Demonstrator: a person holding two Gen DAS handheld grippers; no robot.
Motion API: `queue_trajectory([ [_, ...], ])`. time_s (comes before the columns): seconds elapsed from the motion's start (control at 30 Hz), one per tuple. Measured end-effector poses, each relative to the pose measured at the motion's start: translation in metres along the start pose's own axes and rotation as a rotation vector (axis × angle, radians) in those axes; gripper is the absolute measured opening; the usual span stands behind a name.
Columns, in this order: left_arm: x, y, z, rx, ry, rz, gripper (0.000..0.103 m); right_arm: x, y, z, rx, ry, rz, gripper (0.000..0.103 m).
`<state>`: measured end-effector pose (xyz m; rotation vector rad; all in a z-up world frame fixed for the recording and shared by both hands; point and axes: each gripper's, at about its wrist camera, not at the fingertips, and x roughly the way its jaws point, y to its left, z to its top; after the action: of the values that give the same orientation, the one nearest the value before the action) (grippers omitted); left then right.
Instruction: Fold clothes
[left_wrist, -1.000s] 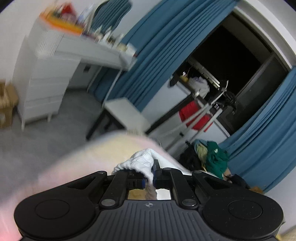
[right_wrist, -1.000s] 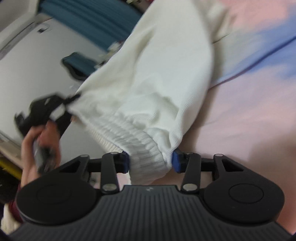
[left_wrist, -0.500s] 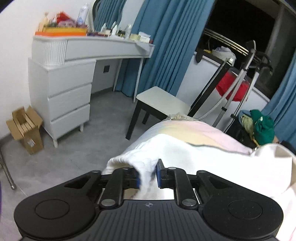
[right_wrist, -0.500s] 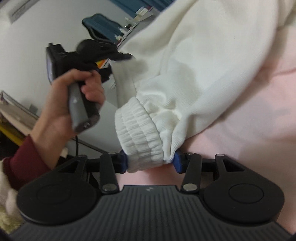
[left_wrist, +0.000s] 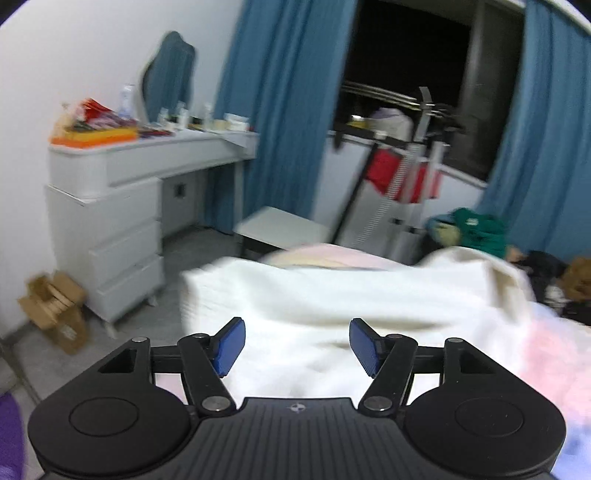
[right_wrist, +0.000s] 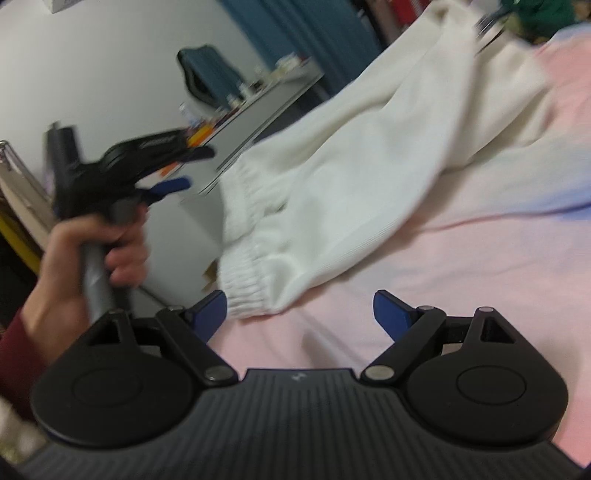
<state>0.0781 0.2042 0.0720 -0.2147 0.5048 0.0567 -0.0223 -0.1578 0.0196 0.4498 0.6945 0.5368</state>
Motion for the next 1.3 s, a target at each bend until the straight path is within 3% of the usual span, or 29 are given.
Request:
queue_trajectory([
  [0.2, -0.031, -0.076, -0.034, -0.033, 0.04, -0.114, 0.066, -0.036, -0.02, 0.045, -0.078, -0.091, -0.147, 0.088],
  [0.4, -0.008, -0.106, -0.063, 0.041, 0.09, -0.112, 0.066, -0.019, -0.024, 0.123, -0.192, -0.125, -0.277, 0.088],
  [0.63, 0.028, -0.08, -0.065, -0.007, 0.122, -0.144, 0.066, 0.06, -0.03, 0.214, -0.315, -0.101, -0.446, 0.087],
  [0.73, 0.039, -0.075, -0.064, 0.013, 0.107, -0.123, 0.066, 0.102, -0.036, 0.257, -0.301, -0.096, -0.495, 0.087],
  [0.8, 0.049, -0.072, -0.063, 0.004, 0.109, -0.111, 0.066, 0.131, -0.038, 0.284, -0.311, -0.087, -0.526, 0.081],
  [0.93, 0.073, -0.067, -0.061, -0.002, 0.12, -0.132, 0.066, 0.197, -0.045, 0.327, -0.35, -0.03, -0.617, 0.079],
  [1.03, 0.085, -0.062, -0.054, 0.0, 0.104, -0.116, 0.066, 0.243, -0.053, 0.336, -0.436, 0.046, -0.687, 0.071],
  [1.13, 0.097, -0.052, -0.049, -0.038, 0.106, -0.112, 0.066, 0.246, -0.063, 0.33, -0.409, 0.037, -0.709, 0.054],
  [1.2, 0.104, -0.046, -0.05, -0.057, 0.116, -0.116, 0.066, 0.245, -0.07, 0.326, -0.385, 0.026, -0.721, 0.024],
  [1.3, 0.106, -0.044, -0.049, -0.057, 0.114, -0.123, 0.066, 0.244, -0.081, 0.32, -0.349, 0.01, -0.739, 0.009],
])
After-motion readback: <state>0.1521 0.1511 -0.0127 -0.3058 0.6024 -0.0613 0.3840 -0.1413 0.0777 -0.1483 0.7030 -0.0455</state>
